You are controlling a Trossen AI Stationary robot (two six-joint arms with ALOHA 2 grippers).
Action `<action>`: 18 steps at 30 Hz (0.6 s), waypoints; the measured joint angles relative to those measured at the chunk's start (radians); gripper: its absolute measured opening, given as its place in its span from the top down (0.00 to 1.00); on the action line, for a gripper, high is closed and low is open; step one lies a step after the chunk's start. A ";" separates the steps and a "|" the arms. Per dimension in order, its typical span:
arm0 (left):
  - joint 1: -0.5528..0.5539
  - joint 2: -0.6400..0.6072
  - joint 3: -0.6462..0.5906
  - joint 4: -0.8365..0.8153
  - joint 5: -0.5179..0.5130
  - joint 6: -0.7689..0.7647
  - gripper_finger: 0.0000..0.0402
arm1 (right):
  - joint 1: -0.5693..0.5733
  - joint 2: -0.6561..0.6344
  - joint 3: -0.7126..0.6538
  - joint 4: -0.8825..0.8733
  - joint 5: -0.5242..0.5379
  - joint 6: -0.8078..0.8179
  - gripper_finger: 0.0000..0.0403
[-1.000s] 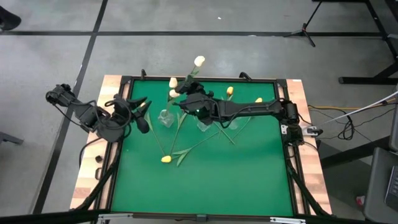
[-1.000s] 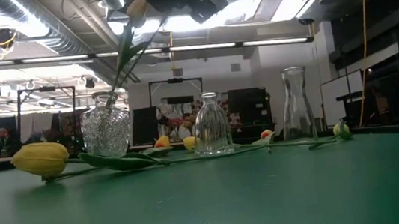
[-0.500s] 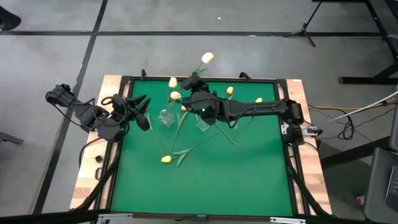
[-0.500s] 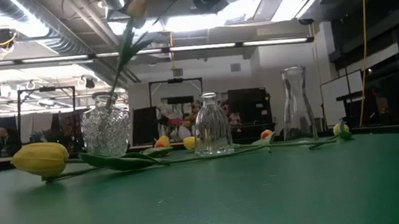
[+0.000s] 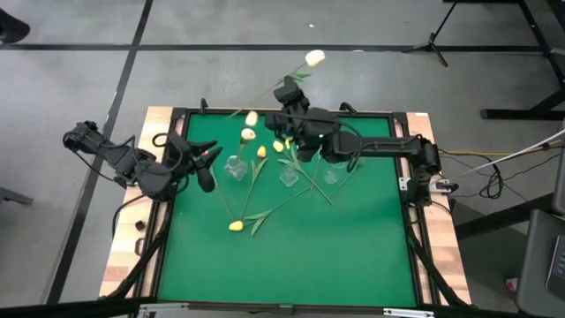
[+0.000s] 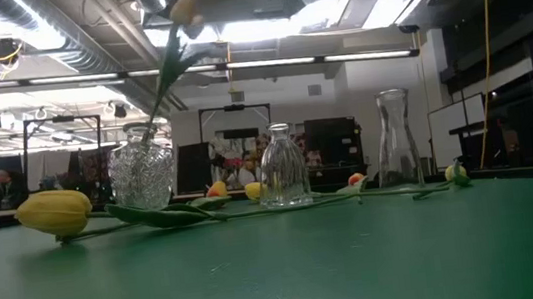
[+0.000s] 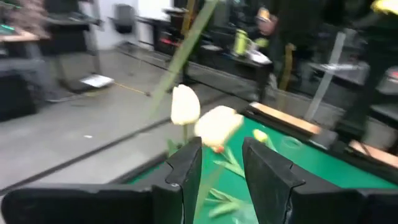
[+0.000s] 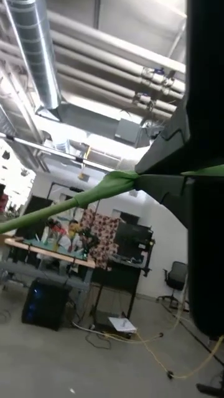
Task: Sort flowers into vase by color
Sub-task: Put the light yellow flower into the left transparent vase
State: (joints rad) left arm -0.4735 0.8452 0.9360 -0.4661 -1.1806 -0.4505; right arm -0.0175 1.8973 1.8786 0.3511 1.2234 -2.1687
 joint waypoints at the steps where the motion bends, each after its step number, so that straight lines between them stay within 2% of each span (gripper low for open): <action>1: 0.018 0.000 0.000 0.020 0.052 0.017 0.72 | 0.004 0.000 0.000 0.012 -0.005 -0.013 0.99; 6: 0.127 0.000 0.000 0.096 0.306 0.116 0.72 | 0.018 0.000 0.000 -0.067 -0.047 -0.027 0.99; 12: 0.242 -0.072 0.001 0.134 0.443 0.219 0.72 | 0.063 0.001 0.000 -0.118 -0.068 -0.004 0.99; 18: 0.329 -0.220 0.016 0.115 0.556 0.220 0.72 | 0.103 0.001 -0.001 -0.132 -0.135 -0.001 0.99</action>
State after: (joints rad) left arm -0.1443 0.6252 0.9516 -0.3515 -0.6242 -0.2309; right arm 0.0859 1.8980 1.8778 0.2195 1.0885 -2.1695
